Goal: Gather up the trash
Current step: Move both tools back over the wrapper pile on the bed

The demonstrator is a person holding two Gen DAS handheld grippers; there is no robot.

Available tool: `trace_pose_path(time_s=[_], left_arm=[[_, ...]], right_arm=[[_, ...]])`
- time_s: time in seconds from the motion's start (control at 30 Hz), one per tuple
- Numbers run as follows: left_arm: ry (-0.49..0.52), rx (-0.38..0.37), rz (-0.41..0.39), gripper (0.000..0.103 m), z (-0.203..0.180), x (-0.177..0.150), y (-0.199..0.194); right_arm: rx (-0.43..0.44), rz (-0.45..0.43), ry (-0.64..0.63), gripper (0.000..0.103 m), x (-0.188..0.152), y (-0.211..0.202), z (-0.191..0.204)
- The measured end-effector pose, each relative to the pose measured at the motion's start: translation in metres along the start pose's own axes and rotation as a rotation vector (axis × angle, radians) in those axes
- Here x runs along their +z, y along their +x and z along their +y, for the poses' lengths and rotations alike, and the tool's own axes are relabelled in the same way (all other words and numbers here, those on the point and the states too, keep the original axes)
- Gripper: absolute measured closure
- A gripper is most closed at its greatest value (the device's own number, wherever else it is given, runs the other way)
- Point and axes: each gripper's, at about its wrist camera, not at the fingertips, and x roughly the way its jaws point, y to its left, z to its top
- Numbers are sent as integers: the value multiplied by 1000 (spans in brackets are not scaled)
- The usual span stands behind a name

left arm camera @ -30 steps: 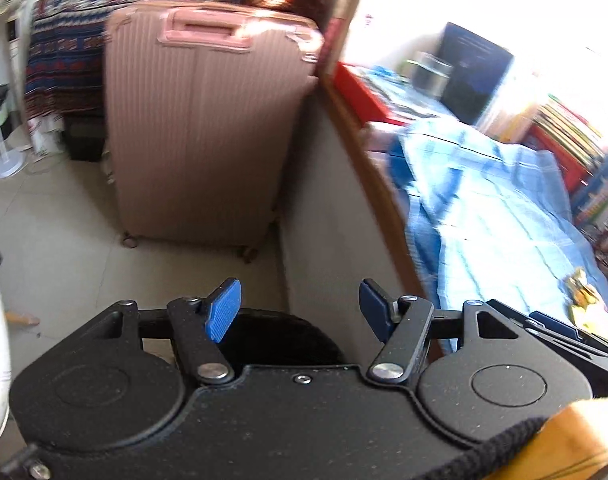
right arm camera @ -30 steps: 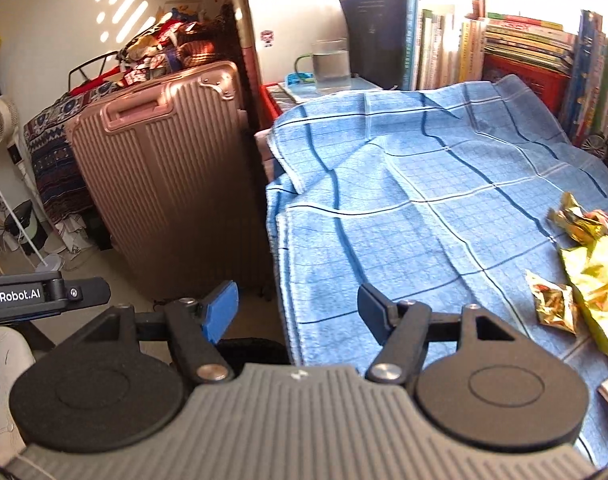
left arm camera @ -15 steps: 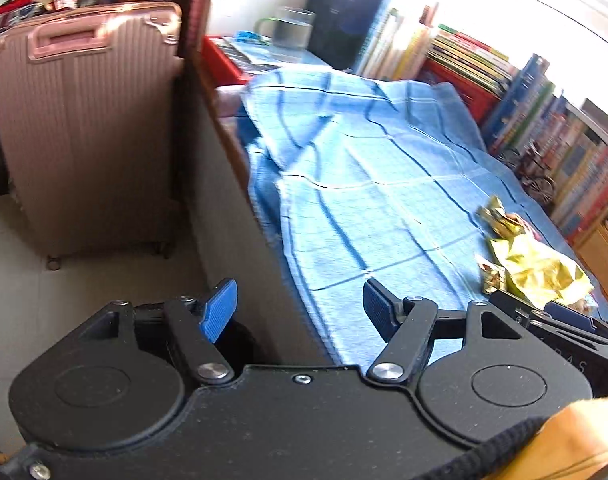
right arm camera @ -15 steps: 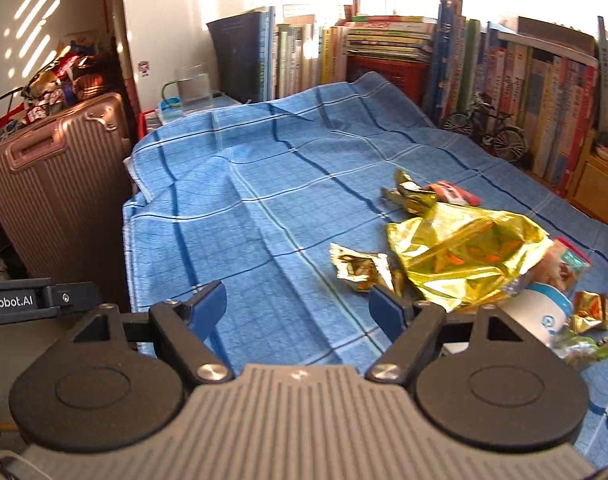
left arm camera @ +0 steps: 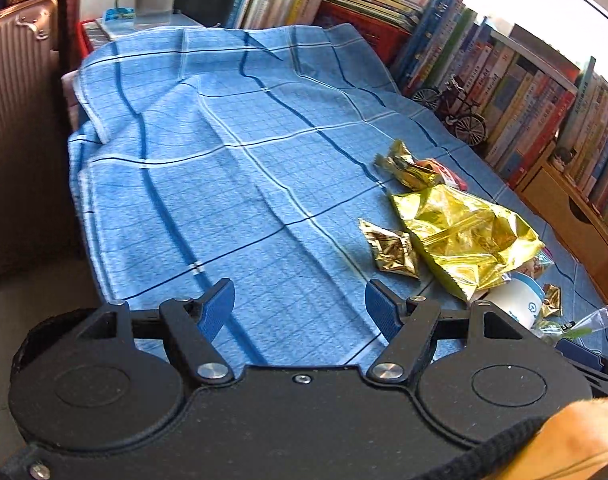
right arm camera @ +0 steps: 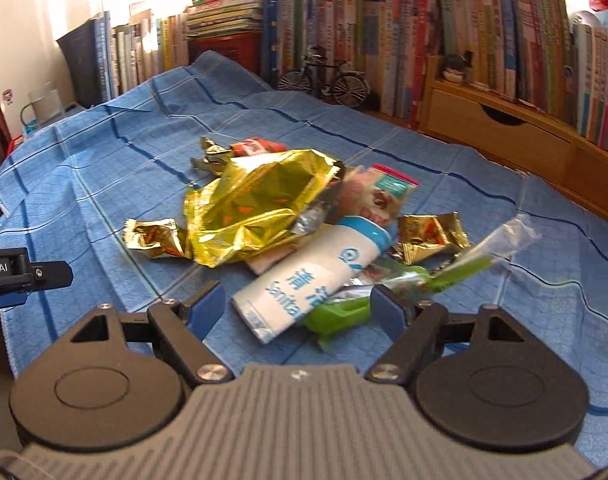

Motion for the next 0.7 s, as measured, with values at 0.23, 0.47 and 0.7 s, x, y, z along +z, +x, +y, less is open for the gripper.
trace_pose_path(time_s=[0.23, 0.47, 0.7], left_arm=[[50, -55, 27, 33, -34, 17, 32], [43, -52, 51, 32, -44, 34, 57], [28, -33, 87, 32, -44, 42, 73]], right_arm=[[-121, 31, 40, 16, -4, 12, -26], [-220, 2, 46, 16, 0, 15, -32], [-201, 33, 160, 25, 3, 17, -50]])
